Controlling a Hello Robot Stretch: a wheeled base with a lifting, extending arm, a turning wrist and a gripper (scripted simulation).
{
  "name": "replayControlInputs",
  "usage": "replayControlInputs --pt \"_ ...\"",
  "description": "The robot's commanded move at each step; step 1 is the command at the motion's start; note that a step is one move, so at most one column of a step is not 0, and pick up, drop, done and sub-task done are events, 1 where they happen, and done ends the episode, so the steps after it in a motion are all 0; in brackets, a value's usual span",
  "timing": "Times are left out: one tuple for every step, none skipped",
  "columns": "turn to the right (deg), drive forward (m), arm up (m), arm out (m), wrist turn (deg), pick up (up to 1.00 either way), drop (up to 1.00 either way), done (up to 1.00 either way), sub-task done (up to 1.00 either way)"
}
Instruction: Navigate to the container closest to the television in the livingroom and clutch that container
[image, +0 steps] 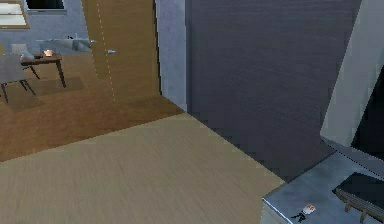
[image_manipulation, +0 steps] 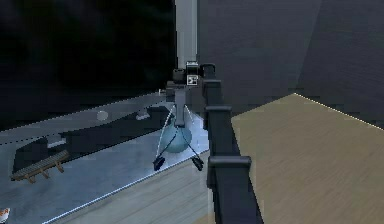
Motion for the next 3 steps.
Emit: replayControlInputs --pt "0.0 0.0 0.0 0.0 45.0 0.0 0.0 0.0 0.0" --pt "0.0 0.0 0.0 0.0 45.0 0.0 0.0 0.0 0.0" --pt "0.0 0.0 0.0 0.0 45.0 0.0 0.0 0.0 0.0"
